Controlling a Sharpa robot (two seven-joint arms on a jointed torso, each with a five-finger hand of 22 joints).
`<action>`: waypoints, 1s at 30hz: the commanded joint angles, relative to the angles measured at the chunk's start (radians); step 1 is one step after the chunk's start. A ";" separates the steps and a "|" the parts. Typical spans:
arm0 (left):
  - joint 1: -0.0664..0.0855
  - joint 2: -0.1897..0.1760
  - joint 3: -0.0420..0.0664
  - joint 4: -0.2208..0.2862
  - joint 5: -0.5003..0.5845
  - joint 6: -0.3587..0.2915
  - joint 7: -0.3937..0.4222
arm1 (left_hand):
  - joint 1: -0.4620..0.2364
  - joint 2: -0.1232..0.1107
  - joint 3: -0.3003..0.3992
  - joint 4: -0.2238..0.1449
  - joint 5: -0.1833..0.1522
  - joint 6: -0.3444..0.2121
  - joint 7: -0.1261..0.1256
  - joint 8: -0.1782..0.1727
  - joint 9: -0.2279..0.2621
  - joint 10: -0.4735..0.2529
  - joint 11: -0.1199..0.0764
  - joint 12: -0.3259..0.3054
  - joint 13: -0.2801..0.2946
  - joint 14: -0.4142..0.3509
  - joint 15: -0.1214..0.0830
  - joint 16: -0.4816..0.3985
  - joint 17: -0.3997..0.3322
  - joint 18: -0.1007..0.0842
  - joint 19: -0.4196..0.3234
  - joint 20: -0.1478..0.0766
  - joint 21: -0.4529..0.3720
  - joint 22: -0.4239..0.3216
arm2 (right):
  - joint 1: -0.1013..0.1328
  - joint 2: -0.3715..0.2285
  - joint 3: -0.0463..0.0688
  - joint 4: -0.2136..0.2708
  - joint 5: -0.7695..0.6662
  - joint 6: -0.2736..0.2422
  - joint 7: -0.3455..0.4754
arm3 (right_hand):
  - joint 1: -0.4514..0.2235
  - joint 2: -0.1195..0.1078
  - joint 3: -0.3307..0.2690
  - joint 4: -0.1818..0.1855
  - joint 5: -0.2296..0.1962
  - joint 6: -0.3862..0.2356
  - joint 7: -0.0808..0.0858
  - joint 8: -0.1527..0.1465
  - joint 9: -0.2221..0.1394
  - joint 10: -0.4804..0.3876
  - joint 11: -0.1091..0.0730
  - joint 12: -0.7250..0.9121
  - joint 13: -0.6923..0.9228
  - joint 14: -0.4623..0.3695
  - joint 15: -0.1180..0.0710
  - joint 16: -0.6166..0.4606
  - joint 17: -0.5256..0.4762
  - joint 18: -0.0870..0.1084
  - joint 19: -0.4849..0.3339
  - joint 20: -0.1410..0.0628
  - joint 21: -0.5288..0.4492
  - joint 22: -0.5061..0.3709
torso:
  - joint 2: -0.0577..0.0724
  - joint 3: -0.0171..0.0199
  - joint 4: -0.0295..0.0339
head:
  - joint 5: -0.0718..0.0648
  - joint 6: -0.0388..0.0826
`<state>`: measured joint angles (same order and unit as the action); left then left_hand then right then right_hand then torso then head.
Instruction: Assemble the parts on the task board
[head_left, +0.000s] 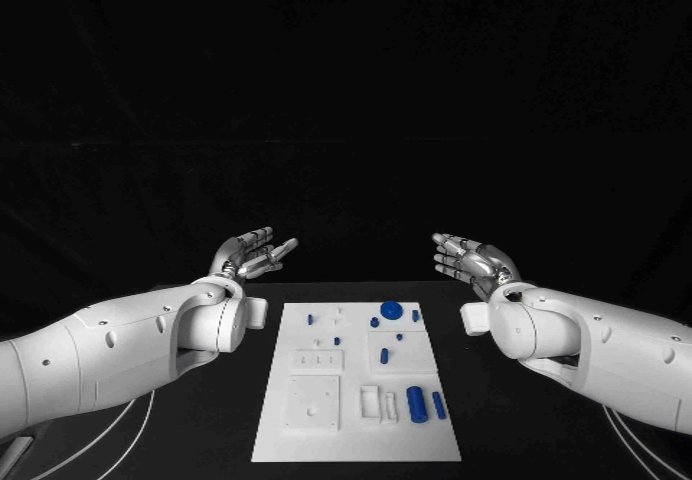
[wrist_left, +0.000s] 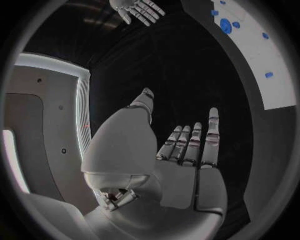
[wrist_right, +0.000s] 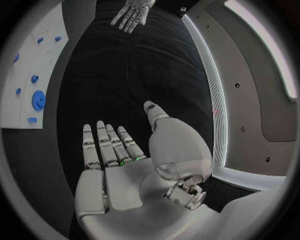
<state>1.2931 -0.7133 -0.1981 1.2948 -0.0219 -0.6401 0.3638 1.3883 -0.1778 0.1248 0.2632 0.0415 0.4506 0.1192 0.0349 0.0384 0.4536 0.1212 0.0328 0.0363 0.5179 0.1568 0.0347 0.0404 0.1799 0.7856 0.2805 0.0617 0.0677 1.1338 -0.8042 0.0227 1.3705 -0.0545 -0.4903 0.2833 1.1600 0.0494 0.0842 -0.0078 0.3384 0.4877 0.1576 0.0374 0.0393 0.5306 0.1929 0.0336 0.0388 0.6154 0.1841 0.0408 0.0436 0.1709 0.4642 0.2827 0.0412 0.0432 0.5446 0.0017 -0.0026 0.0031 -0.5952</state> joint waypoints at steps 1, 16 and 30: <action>0.003 0.003 -0.001 -0.002 -0.021 0.059 -0.041 | 0.017 -0.002 0.000 0.006 0.007 0.008 0.001 0.004 0.001 0.007 0.001 0.004 0.001 0.008 0.002 0.007 0.001 0.011 0.012 0.002 0.007 0.001 | 0.009 -0.002 0.002 -0.024 -0.066 0.197 -0.129 | 0.017 -0.001 0.004 -0.009 0.002 0.014 0.017 0.003 0.001 0.016 0.002 0.006 0.001 0.025 0.001 0.004 0.002 0.014 0.037 0.000 0.006 0.003 | 0.000 0.0000 -0.0001 | 0.000 0.000; 0.003 -0.002 0.000 0.005 -0.018 0.087 -0.036 | 0.010 0.029 0.003 -0.023 0.006 0.052 0.029 0.009 0.004 0.110 0.028 0.012 0.006 0.138 0.010 0.018 0.009 0.016 0.040 -0.006 0.017 0.005 | 0.022 0.010 0.006 -0.093 -0.247 0.247 -0.160 | 0.116 -0.019 0.019 -0.142 -0.013 0.273 0.000 0.013 0.012 0.228 -0.004 0.013 0.010 0.213 0.008 0.010 0.008 -0.028 0.113 -0.043 0.010 0.007 | 0.000 -0.0035 -0.0005 | 0.022 -0.014; 0.028 -0.067 0.006 0.074 -0.038 0.278 -0.048 | -0.033 0.179 -0.064 -0.221 0.008 0.429 0.046 0.025 0.021 0.630 0.016 0.027 0.023 0.705 -0.061 0.107 0.035 -0.098 0.294 -0.197 0.164 0.060 | 0.051 0.110 0.018 -0.224 -0.983 0.275 -0.136 | 0.103 -0.064 0.159 -0.230 -0.089 0.592 -0.025 0.027 0.026 0.585 -0.084 0.024 0.019 0.840 -0.159 0.067 0.086 -0.046 0.729 -0.228 0.154 0.041 | 0.050 -0.0022 0.0189 | 0.011 0.000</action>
<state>1.3174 -0.7768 -0.1930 1.3587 -0.0416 -0.4747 0.3206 1.3535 -0.0047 0.0618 0.0458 0.0494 0.8739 0.1659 0.0609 0.0588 1.0793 0.1378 0.0634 0.0588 1.2186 0.0964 0.1433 0.0782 0.0919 1.0790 0.0883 0.2244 0.1263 1.1815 -0.6995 0.0400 1.1538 -0.7684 -0.2674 0.1424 1.2685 -0.0061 0.2481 -0.2390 0.2531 1.0756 0.1330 0.0673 0.0654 1.1106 0.1085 0.0569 0.0580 1.4466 0.0270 0.1059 0.1268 0.1074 1.1858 0.0551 0.1934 0.0840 0.5736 -0.0022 0.0080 0.0172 -0.6025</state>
